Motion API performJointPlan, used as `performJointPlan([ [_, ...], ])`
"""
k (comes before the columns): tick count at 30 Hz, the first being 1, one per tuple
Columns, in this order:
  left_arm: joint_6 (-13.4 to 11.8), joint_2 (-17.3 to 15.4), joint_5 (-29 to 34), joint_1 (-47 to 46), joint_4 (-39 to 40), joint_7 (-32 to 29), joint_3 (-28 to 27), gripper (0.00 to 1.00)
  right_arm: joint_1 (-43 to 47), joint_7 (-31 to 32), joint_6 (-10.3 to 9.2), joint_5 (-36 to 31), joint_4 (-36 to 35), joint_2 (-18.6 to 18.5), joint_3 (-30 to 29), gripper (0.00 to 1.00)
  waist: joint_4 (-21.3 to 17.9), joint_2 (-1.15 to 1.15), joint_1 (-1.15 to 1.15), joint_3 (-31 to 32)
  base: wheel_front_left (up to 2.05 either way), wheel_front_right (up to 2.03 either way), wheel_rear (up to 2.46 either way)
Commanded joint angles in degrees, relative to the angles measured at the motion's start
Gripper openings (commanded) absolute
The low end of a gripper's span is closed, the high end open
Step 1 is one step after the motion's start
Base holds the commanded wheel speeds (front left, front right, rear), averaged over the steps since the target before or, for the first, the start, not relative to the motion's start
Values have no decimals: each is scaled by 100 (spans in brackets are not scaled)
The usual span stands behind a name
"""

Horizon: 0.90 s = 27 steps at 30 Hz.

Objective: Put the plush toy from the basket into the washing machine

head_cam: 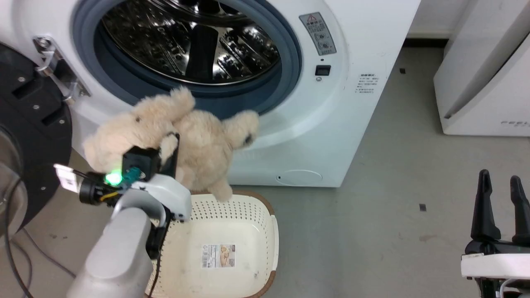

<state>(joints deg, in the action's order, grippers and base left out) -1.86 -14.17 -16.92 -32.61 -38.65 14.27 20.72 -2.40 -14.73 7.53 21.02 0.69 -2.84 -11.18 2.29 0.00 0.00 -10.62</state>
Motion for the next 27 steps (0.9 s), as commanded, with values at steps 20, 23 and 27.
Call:
performJointPlan([
  [20, -100, -236, 411, -1676, 376, 73, -900, 0, -944, -27, -4, 125, -151, -4, 200, 100, -809, 0, 0, -1601, 0, 0, 0],
  [23, -103, -334, 469, -2032, 267, 73, -1030, 0, -1077, -27, -4, 175, -171, -4, 230, 100, -970, 0, 0, -1861, 0, 0, 0],
  [27, -150, -482, 537, -2473, 216, 73, -1228, 0, -1264, -27, -4, 269, -197, -4, 277, 100, -1181, 0, 0, -2185, 0, 0, 0],
])
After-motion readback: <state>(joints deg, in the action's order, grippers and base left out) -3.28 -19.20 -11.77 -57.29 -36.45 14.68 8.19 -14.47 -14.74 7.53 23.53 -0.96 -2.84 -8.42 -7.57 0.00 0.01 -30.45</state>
